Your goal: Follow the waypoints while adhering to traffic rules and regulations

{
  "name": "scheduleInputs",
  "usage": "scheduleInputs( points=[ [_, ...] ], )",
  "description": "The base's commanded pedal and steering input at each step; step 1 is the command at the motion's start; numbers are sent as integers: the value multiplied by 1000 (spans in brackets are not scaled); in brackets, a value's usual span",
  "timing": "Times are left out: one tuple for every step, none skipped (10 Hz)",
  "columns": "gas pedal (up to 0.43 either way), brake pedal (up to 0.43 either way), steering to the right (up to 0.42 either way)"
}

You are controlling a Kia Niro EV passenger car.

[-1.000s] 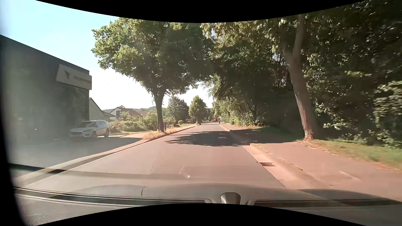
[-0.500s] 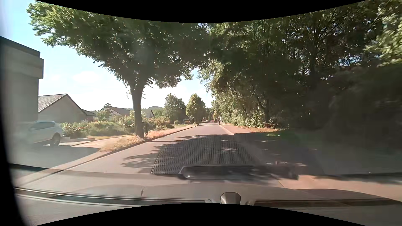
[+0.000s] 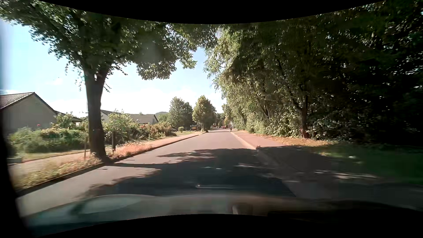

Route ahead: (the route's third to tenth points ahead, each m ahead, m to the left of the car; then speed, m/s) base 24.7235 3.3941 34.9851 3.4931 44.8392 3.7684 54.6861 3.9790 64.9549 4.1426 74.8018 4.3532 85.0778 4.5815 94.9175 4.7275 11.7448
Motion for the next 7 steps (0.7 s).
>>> scheduleInputs(
  points=[
    [110, 6, -3],
    [110, 6, -3],
    [118, 6, -3],
    [118, 6, -3],
    [118, 6, -2],
    [118, 6, -2],
    [118, 6, -2]
  ],
)
